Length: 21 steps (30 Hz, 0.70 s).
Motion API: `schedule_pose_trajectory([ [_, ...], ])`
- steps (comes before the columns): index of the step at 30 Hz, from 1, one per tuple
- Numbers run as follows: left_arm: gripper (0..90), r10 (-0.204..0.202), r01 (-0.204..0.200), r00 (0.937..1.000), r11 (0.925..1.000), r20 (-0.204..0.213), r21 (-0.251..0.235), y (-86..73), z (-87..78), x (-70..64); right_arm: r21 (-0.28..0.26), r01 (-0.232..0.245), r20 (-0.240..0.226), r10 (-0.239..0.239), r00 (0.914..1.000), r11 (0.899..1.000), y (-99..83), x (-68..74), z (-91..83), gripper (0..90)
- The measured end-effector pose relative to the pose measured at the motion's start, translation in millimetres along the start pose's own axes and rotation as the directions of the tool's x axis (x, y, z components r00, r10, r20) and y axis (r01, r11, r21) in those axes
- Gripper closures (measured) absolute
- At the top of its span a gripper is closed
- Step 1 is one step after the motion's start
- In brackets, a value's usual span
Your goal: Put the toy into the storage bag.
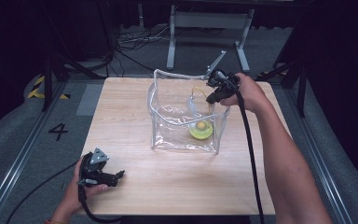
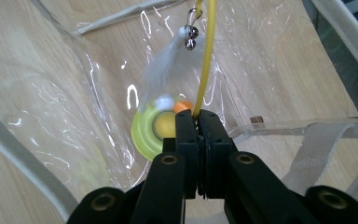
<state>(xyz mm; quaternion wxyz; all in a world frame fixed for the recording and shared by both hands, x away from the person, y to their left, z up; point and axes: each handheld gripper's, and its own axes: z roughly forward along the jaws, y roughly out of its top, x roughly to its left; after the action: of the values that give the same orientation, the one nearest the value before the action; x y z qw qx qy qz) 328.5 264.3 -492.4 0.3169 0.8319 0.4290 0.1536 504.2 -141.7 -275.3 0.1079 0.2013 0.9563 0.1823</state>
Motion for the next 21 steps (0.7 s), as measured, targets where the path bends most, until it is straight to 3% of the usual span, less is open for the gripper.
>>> schedule_pose_trajectory([
  [5, 1.6, 0.0, 0.0, 1.0, 1.0, 0.0, 0.0, 0.0, 0.0, 0.0, -0.012, -0.014, -0.006, 0.014, 0.9999, 1.0, -3.3, 0.1, 1.2, 87.0],
  [14, 1.6, -0.002, 0.002, 1.0, 1.0, -0.002, 0.0, -0.1, -0.1, -0.2, -0.067, -0.034, 0.007, 0.035, 0.9994, 0.997, -14.2, 0.0, -5.0, 76.6],
  [21, 1.7, -0.003, 0.003, 1.0, 1.0, -0.002, 0.0, -0.1, -0.1, -0.3, -0.108, -0.041, 0.045, 0.046, 0.9979, 0.993, -20.3, 5.1, -15.5, 69.9],
])
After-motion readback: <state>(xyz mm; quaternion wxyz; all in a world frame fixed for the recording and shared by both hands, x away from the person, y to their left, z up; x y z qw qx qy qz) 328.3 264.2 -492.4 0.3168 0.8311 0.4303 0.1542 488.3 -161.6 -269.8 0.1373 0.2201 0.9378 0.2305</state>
